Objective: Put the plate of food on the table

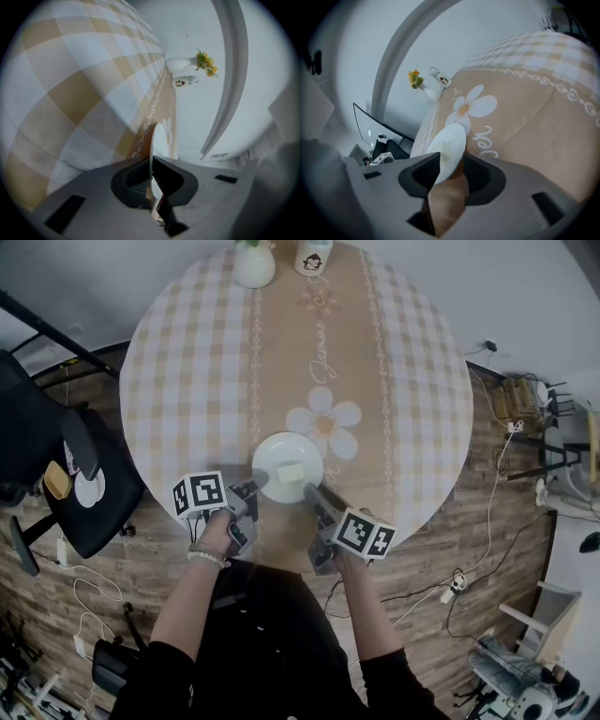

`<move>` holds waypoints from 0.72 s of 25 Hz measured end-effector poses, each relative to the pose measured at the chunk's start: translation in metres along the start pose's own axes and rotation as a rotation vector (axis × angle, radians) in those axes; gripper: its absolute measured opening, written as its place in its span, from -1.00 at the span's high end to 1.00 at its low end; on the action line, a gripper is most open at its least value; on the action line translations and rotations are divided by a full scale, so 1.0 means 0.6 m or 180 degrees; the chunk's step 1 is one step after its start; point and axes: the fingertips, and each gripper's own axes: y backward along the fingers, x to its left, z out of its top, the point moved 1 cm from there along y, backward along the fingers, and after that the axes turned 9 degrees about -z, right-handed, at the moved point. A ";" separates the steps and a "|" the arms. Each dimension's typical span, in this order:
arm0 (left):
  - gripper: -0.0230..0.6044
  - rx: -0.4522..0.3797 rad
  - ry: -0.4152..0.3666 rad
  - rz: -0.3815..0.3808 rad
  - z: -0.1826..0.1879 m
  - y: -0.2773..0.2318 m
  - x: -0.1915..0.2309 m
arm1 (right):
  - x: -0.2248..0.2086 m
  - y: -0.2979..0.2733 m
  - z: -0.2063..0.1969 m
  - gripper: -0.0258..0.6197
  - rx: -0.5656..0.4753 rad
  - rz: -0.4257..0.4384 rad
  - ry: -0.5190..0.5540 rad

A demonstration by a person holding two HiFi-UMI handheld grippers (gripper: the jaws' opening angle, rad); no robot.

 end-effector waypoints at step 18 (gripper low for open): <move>0.90 0.0070 -0.0031 -0.0019 -0.001 0.000 -0.002 | 0.088 0.007 -0.108 0.65 0.0191 -0.0636 0.5183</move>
